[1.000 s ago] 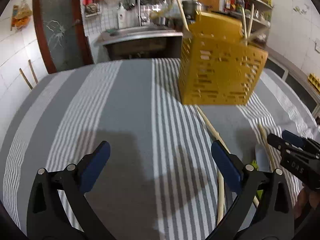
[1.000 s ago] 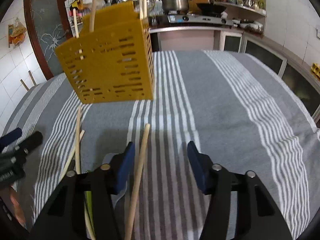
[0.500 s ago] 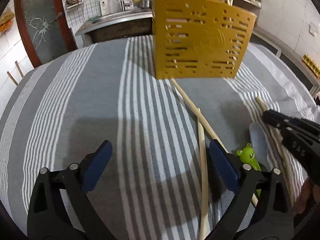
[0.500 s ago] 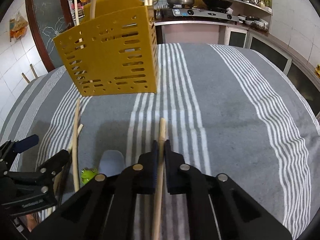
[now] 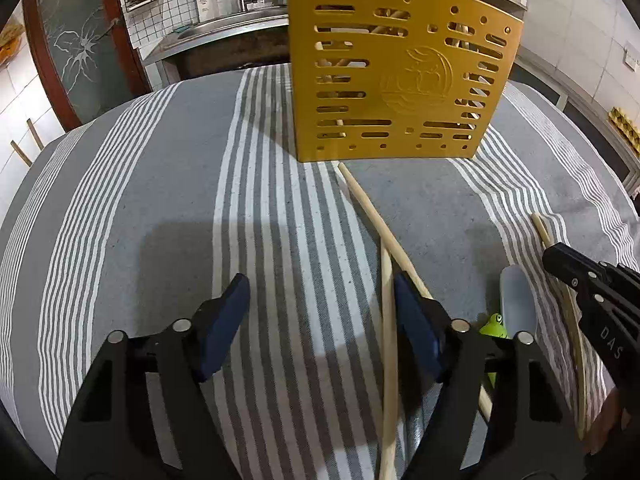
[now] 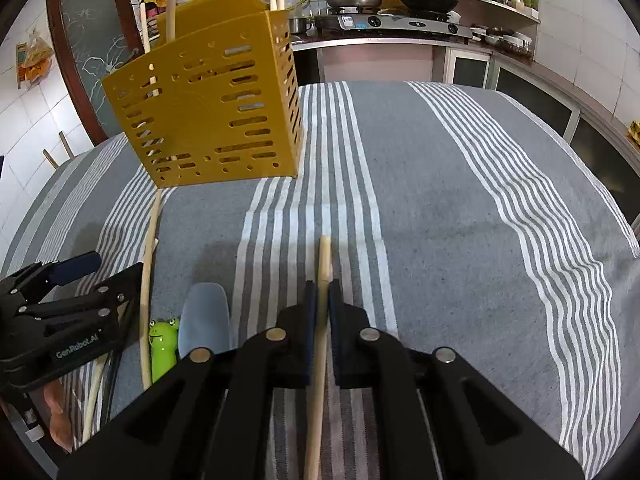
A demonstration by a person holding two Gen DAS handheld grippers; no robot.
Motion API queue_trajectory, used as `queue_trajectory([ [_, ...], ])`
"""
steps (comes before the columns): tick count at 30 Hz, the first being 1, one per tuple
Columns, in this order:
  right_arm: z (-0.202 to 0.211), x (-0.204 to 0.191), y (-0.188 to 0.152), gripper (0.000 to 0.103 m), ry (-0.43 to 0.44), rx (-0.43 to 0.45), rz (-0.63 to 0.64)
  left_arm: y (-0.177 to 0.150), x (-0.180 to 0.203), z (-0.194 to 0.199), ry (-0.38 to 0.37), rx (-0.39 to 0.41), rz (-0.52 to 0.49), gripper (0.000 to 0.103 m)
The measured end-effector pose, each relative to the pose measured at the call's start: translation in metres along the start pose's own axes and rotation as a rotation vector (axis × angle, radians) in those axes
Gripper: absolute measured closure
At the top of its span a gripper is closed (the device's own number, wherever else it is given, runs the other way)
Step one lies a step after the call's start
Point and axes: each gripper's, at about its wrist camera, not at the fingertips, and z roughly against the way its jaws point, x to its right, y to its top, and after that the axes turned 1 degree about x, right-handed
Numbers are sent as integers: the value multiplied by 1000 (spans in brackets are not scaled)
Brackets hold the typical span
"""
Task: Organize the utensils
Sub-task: 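Return the right tool to grasp a chopstick while the left tool grasps another, then lift the held chopsticks with both tools and carry them over the yellow holder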
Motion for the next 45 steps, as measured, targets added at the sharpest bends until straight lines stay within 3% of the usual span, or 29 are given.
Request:
queue_trajectory([
  [9,-4,-5,8,96,-24,-38,11,9,11,0,-13,-37,-30,73],
  [13,-7,-4,10,96,-30,-43,14,6,9,0,-13,-28,-15,76],
  [21,-3,-5,6,97,-34,-22,1,2,10,1,-17,-15,8,97],
  [32,25,-5,0,97,-6,64,-22,-4,-1,16,-52,43,58,99],
  [45,82,-10,6,97,39,251,-20,-8,-15,101,-29,306,63,99],
])
